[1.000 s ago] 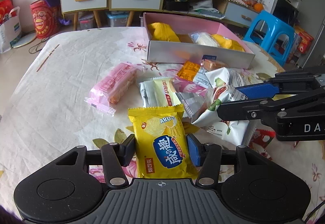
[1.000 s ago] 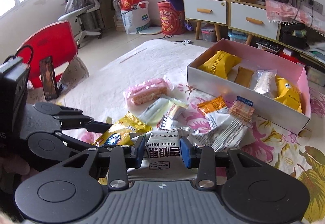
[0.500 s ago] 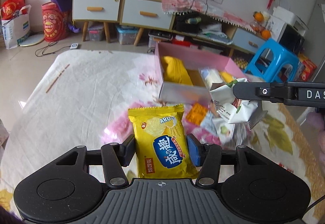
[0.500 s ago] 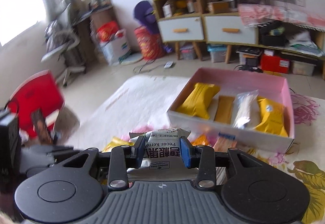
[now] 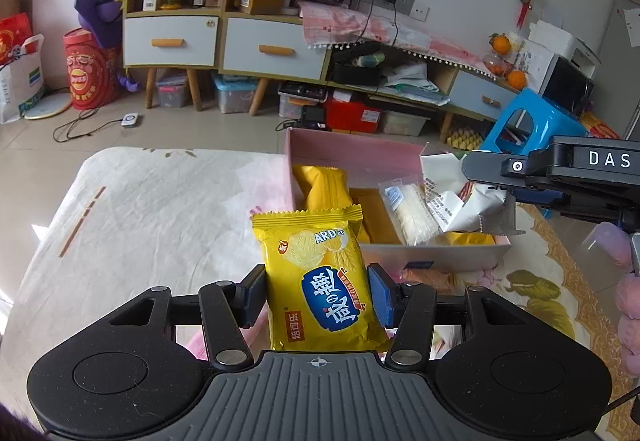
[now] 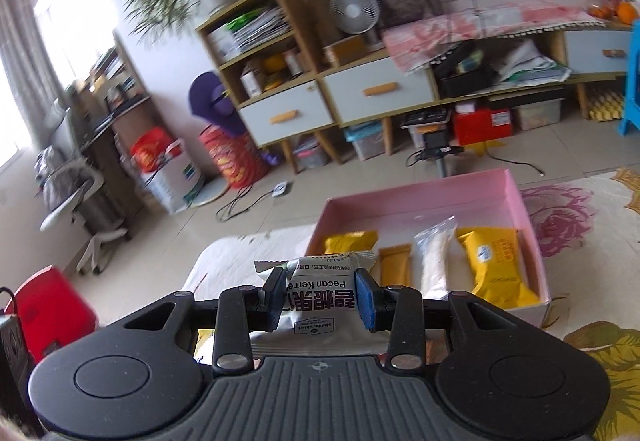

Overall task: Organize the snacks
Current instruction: 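Carry the biscuit pack and pecan packet over the pink box, then open both tools to drop the biscuit pack and pecan packet into the box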

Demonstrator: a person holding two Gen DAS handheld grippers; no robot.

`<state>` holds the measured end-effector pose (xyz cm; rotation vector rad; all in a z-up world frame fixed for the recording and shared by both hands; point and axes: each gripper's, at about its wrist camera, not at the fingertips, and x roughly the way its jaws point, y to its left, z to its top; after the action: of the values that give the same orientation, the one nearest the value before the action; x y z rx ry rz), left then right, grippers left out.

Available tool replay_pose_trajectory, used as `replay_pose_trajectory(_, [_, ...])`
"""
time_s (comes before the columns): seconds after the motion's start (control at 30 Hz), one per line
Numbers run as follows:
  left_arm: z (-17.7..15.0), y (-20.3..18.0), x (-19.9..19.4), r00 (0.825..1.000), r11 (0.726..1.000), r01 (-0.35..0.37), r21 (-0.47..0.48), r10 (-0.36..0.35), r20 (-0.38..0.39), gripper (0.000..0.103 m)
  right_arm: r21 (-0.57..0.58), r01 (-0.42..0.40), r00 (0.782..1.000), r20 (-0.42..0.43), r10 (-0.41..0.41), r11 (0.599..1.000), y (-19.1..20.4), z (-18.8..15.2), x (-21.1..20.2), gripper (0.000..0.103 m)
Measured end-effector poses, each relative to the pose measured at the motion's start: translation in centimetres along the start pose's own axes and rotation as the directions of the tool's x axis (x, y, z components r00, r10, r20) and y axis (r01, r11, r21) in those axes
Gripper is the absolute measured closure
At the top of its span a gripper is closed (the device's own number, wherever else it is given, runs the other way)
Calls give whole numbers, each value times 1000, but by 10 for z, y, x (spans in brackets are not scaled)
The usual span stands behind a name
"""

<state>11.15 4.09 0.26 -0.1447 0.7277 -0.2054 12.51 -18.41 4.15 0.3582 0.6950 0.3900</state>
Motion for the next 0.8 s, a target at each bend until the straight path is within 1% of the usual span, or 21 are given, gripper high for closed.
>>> replay_pose_trajectory(0.2, [20,-11,21,999,999,35,10,-35,21,53,60,68,997,25,-70,996,-35,22,10,75])
replay_pose_trajectory(0.33, [34,-19,41,998,998,54,16,-54,36,53,128,93,994,41,-99,987,-64,35,21,75])
replay_pose_trajectory(0.47, [47,-29,67,998,998,45,40,-46,34,52,170,119,990,52,-129,978,-88,42,36,75])
replay_pose_trajectory(0.6, [57,-37,94,999,999,27,34,-28,29,52,213,110,990,61,-125,971,-103,42,53,75])
replay_pose_trajectory(0.7, [64,-41,112,999,1000,18,19,-19,33,52,197,107,991,56,-120,975,-106,42,69,75])
replay_pose_trajectory(0.8, [70,-46,126,999,1000,8,17,-9,37,52,144,141,987,52,-150,979,-104,41,80,75])
